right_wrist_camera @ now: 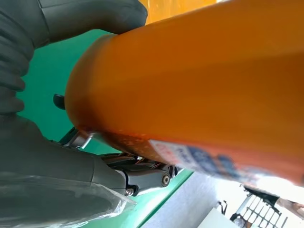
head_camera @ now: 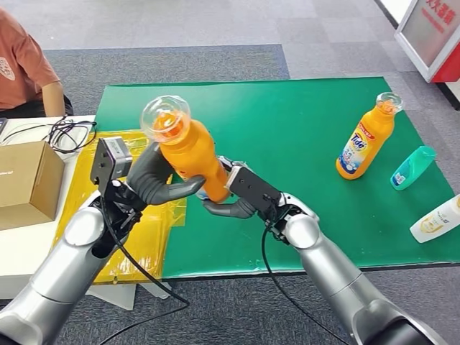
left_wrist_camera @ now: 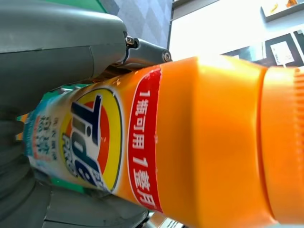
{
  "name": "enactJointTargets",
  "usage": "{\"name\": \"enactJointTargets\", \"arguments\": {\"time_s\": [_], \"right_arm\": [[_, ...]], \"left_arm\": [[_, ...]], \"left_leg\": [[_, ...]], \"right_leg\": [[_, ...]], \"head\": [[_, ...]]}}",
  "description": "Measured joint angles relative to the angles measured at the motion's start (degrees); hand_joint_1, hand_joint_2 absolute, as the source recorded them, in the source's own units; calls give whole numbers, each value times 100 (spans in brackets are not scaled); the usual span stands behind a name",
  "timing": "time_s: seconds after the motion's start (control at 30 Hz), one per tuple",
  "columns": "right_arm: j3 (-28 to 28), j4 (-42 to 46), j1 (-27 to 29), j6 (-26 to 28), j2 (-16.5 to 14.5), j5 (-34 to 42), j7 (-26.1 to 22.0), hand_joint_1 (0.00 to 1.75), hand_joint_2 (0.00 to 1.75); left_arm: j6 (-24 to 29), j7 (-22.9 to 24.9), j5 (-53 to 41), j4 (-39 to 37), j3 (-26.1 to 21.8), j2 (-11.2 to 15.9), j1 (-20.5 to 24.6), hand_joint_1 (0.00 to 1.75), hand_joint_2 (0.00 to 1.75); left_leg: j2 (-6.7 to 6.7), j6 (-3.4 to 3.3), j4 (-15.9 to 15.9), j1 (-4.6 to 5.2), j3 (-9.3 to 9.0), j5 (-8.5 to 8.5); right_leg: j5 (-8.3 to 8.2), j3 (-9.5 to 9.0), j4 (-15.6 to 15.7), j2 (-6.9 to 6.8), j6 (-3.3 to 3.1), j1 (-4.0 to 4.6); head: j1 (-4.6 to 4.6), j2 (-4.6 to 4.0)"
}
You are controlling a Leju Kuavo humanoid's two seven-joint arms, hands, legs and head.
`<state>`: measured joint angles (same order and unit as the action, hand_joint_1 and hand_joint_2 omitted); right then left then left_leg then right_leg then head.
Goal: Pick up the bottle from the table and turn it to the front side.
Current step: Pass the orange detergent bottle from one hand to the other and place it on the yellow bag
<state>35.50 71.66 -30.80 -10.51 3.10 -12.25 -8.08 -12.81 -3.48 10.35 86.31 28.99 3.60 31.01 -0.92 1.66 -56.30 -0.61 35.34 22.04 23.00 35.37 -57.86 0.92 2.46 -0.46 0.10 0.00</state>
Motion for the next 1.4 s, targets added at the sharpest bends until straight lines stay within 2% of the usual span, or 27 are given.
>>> {"name": "enactJointTargets", "arguments": {"time_s": [0.37,0.4,0.5,0.53,0.67,0.87,1.0,1.1,1.4], "right_arm": [[220,138,35,-47,25,-128,-3,175,175],[228,148,40,-48,32,-130,-3,166,175],[247,179,58,-49,55,-131,-2,35,175],[249,188,69,-47,62,-128,1,0,175],[238,215,153,-9,96,-59,58,0,175],[102,215,344,92,171,1,162,0,175],[-251,230,503,316,221,-64,297,0,175],[-674,303,630,399,273,-155,327,0,175],[-1311,589,765,390,310,-293,327,0,175]], "left_arm": [[121,-119,-252,5,8,-12,-8,175,175],[127,-122,-267,7,8,-12,-11,175,175],[154,-143,-368,11,7,-11,-19,175,175],[174,-150,-443,14,7,-6,-22,175,175],[406,-157,-1113,20,-8,81,-13,175,175],[704,-96,-2241,61,-102,362,24,175,175],[839,125,-3702,175,-116,663,37,175,175],[735,237,-4395,225,-161,950,33,175,175],[293,245,-4785,140,-144,1407,26,175,175]], "left_leg": [[0,0,0,0,0,0],[0,0,0,0,0,0],[0,0,0,0,0,0],[0,0,0,0,0,0],[0,0,0,0,0,0],[0,1,0,0,0,-1],[0,0,0,1,1,-1],[0,0,0,3,1,-1],[1,0,0,3,1,-1]], "right_leg": [[0,1,0,0,0,0],[0,0,0,0,0,0],[0,0,0,0,0,0],[0,0,0,0,0,0],[0,1,0,1,0,0],[0,3,-1,0,0,1],[-1,2,0,2,0,-1],[-1,3,0,2,1,-4],[-1,5,0,3,1,-4]], "head": [[-1,0],[0,0],[1,0],[0,0],[1,0],[-1,-1],[1,0],[0,0],[-1,0]]}}
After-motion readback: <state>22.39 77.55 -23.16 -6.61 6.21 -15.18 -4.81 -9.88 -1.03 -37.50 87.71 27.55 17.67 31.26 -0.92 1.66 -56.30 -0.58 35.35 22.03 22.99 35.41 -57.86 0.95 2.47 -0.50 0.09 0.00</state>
